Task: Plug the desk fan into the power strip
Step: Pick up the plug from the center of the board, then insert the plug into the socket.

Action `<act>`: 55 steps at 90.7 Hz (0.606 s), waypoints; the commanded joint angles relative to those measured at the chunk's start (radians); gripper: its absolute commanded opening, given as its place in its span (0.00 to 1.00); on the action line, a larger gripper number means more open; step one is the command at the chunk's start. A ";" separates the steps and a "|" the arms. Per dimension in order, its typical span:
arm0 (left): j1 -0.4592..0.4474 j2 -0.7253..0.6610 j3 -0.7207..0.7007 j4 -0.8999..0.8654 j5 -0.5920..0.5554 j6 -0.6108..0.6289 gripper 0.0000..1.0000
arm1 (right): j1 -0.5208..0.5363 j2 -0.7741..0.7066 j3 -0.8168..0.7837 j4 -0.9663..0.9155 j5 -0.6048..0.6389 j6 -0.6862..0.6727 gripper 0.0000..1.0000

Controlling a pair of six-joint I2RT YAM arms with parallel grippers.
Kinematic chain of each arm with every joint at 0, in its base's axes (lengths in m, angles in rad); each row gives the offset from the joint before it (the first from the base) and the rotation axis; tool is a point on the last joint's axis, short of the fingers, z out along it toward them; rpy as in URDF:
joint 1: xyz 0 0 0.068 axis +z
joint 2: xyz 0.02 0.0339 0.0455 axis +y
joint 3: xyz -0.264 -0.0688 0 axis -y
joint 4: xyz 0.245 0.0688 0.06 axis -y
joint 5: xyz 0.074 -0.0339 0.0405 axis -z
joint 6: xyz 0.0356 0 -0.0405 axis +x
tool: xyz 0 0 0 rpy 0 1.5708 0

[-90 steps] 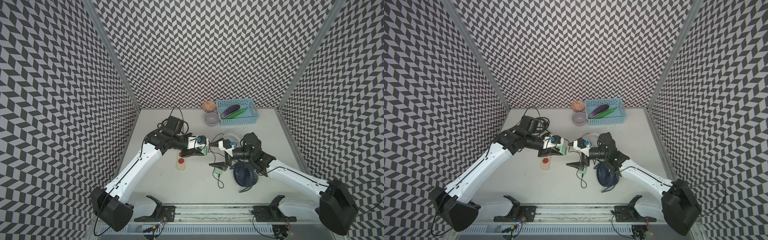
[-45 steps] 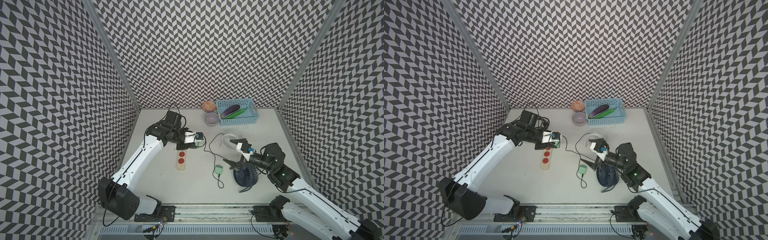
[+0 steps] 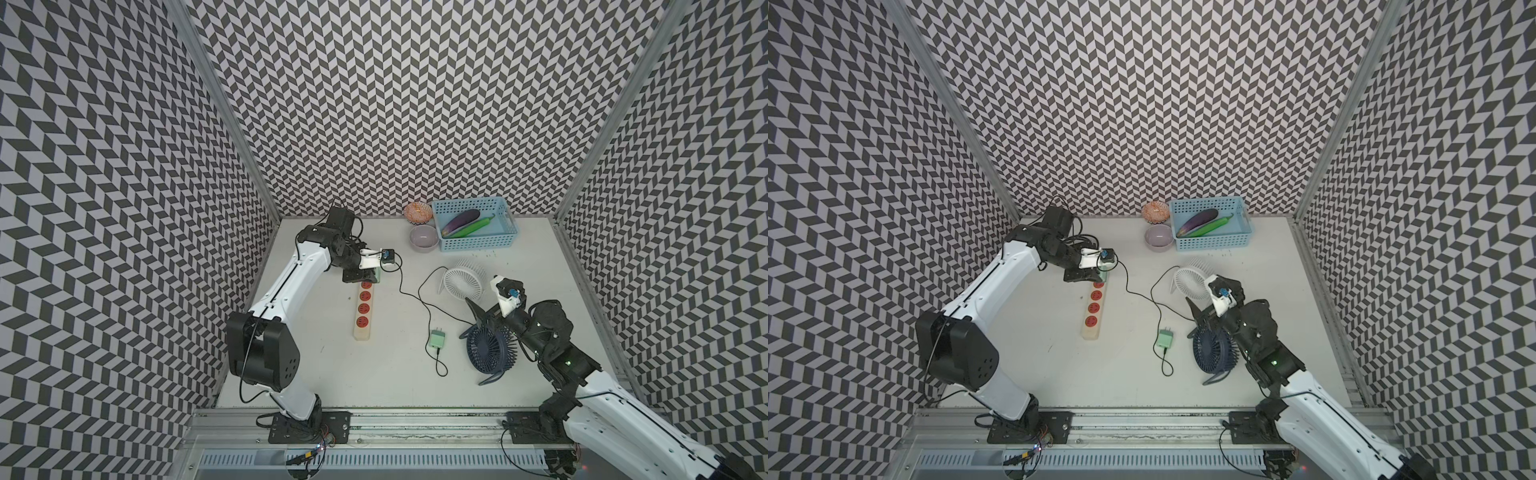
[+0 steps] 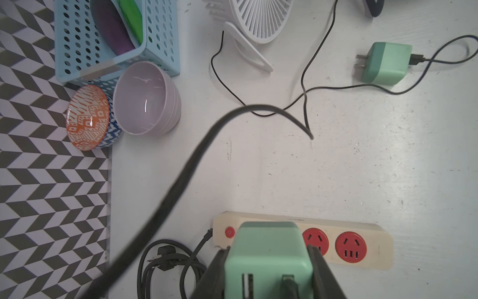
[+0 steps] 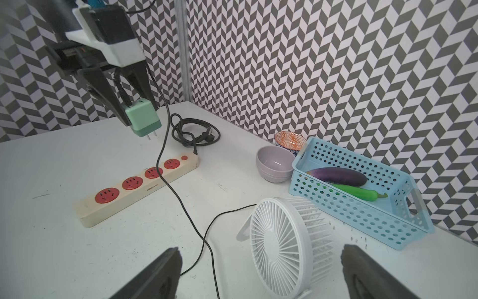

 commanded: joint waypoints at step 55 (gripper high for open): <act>0.119 0.222 0.108 0.001 0.079 0.169 0.00 | -0.004 -0.028 -0.066 0.135 0.062 0.061 1.00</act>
